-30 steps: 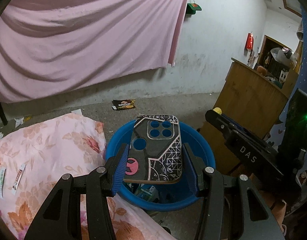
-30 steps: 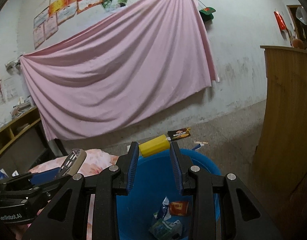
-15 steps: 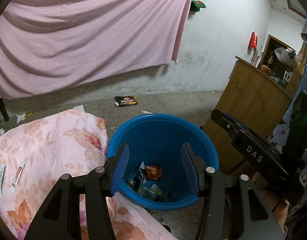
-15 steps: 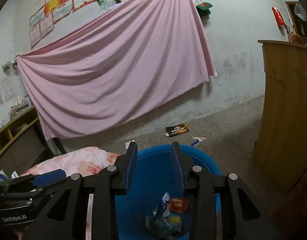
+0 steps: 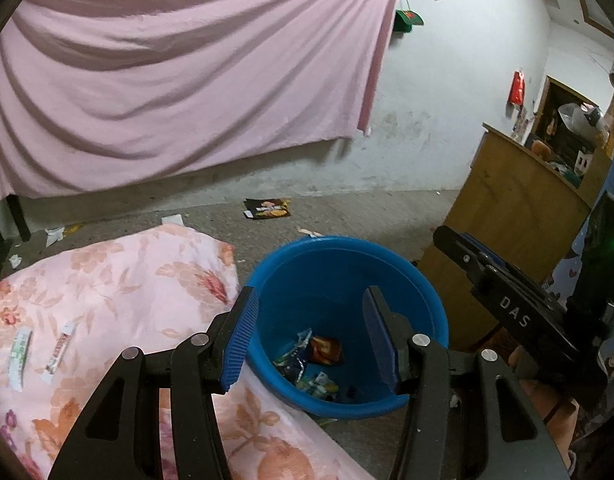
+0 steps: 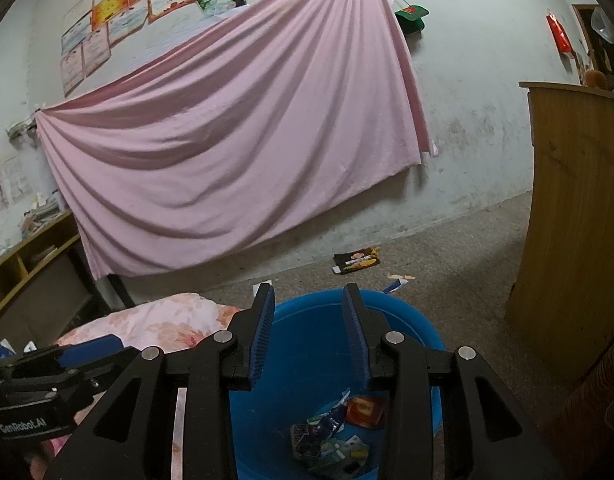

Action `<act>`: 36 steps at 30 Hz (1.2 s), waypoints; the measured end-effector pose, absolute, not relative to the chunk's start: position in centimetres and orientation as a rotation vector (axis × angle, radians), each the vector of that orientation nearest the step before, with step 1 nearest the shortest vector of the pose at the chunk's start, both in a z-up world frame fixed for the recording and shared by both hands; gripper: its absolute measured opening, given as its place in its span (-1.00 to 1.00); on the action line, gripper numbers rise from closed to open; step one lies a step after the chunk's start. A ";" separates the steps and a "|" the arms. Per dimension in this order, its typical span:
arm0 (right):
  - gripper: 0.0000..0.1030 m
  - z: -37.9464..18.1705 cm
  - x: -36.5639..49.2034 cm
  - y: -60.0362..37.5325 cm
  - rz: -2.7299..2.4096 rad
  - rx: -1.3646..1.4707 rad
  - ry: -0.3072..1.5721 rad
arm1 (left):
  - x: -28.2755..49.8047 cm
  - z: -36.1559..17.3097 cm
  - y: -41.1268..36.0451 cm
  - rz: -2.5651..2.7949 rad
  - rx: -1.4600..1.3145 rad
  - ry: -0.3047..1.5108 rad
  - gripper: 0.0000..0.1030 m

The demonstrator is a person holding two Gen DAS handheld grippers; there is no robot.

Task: Collect trash
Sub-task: 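Move both open tools back over the bed toward the two tubes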

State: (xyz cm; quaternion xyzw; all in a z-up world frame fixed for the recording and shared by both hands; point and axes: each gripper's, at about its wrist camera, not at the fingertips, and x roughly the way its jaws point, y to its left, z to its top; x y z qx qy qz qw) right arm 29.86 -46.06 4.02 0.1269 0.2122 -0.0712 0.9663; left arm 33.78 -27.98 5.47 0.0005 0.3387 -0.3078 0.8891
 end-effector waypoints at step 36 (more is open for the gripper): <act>1.00 8.1 31.3 -28.8 0.175 0.067 0.052 | 28.9 8.1 -2.0 -0.049 -0.215 0.228 0.96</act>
